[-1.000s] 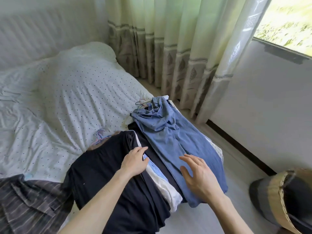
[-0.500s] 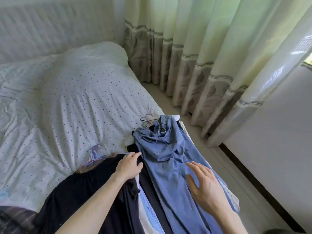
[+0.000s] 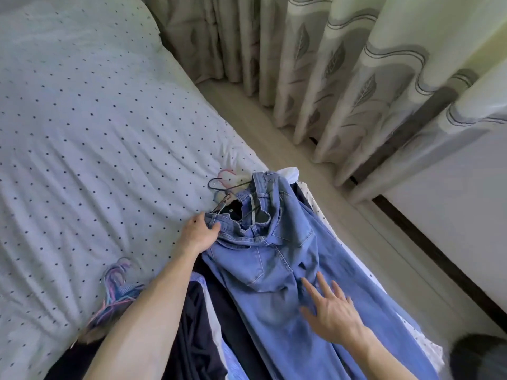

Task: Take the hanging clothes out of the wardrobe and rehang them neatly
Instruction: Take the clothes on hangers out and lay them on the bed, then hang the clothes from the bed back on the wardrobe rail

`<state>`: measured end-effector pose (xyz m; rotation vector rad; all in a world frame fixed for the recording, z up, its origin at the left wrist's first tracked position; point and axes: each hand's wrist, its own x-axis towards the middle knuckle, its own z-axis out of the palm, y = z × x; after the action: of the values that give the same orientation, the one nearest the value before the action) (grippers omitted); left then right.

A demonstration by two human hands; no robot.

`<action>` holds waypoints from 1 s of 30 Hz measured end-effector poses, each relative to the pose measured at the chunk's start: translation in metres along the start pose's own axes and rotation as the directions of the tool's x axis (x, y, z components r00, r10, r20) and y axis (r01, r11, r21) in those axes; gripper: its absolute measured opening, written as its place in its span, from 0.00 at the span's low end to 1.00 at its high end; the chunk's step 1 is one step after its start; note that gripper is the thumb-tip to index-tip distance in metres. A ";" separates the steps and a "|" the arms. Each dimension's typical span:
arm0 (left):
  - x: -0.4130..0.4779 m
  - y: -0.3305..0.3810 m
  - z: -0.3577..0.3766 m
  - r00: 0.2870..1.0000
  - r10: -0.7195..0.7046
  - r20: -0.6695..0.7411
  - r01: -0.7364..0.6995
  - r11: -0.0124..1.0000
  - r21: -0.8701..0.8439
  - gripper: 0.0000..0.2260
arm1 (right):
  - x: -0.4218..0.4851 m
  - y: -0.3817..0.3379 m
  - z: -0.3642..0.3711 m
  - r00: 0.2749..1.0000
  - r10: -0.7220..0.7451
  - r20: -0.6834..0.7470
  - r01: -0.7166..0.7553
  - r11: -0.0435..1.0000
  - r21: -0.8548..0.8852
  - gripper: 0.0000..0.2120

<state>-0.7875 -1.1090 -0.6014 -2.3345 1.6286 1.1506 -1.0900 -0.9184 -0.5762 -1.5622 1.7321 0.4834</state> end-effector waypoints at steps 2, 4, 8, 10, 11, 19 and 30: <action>0.023 0.005 0.008 1.000 0.004 0.022 -0.003 1.000 -0.031 0.32 | 0.009 0.004 0.027 0.999 0.039 -0.007 -0.039 0.999 0.038 0.33; 0.041 0.005 0.016 0.998 -0.022 0.058 0.027 0.996 -0.088 0.32 | 0.011 0.005 0.046 0.998 0.064 -0.020 -0.063 0.997 0.053 0.32; 0.055 -0.006 0.021 0.999 -0.049 0.003 0.049 0.999 -0.018 0.29 | 0.011 0.009 0.050 0.999 0.054 0.002 -0.054 0.994 0.092 0.31; 0.045 -0.004 0.022 0.996 -0.015 -0.093 0.019 0.999 0.049 0.22 | 0.012 0.011 0.041 0.998 0.047 0.040 -0.052 0.991 0.126 0.31; 0.035 0.000 0.024 0.986 0.016 -0.164 -0.005 0.998 0.067 0.19 | 0.011 0.011 0.034 0.997 0.042 0.061 -0.050 0.987 0.151 0.31; -0.095 -0.013 0.040 0.854 0.315 -0.414 -0.314 0.947 0.073 0.12 | -0.057 -0.016 -0.010 0.994 0.107 0.015 -0.099 0.852 0.513 0.29; -0.289 0.033 0.083 0.811 0.563 -0.157 -0.578 0.812 -0.076 0.09 | -0.187 -0.041 -0.036 0.973 0.150 -0.173 0.093 0.431 0.898 0.21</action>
<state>-0.9045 -0.8605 -0.4743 -2.0608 2.4922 1.2261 -1.0631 -0.8232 -0.4079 -0.7628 1.6981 -0.6265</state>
